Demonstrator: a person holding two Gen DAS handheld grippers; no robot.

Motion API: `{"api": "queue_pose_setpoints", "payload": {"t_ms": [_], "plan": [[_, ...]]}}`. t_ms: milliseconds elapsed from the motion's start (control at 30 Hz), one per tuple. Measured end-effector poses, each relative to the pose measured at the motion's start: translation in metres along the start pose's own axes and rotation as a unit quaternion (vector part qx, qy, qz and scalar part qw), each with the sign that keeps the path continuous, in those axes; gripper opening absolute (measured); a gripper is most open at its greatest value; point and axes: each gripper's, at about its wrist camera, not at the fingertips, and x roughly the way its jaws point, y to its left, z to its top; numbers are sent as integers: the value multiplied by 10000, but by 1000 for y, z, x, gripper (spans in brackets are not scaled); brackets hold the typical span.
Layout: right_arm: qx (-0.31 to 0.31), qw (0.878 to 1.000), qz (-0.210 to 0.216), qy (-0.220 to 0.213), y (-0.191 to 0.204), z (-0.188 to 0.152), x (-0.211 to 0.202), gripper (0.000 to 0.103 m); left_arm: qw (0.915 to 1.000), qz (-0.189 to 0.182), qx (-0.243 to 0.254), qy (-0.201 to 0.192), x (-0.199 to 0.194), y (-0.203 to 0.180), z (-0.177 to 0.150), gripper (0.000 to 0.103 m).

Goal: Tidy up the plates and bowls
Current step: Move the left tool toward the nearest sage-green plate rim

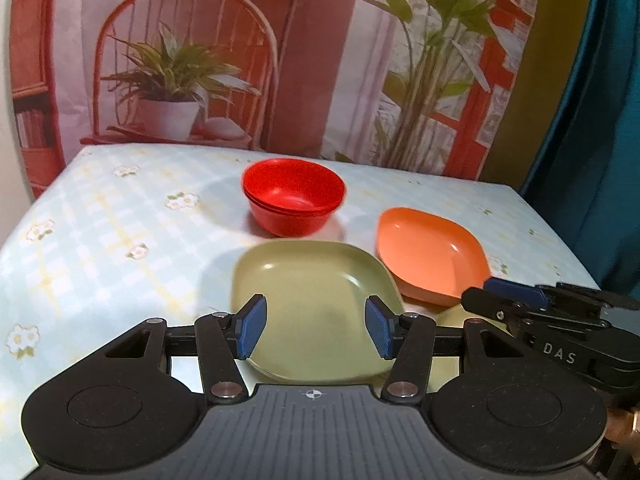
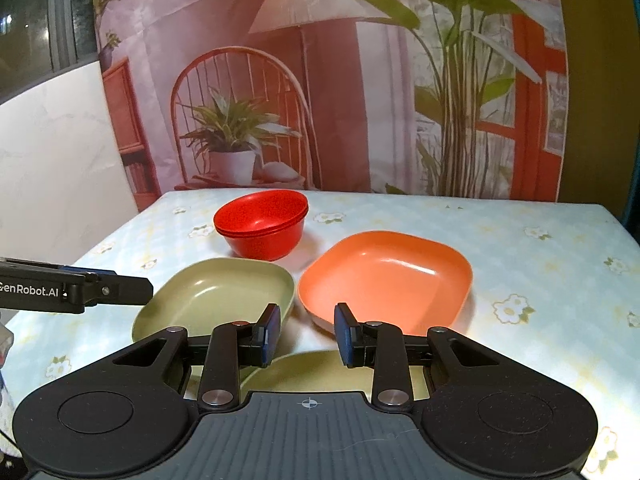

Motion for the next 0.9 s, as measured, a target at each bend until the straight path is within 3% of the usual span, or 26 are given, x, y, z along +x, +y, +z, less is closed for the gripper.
{"api": "queue_pose_setpoints", "payload": {"t_ms": [433, 900], "plan": [[-167, 9993, -225, 239, -18, -23, -11, 28, 9976, -444, 249, 471, 11, -32, -16, 57], [-105, 9966, -741, 342, -45, -40, -40, 28, 9857, -1175, 338, 1159, 34, -58, -35, 54]]}}
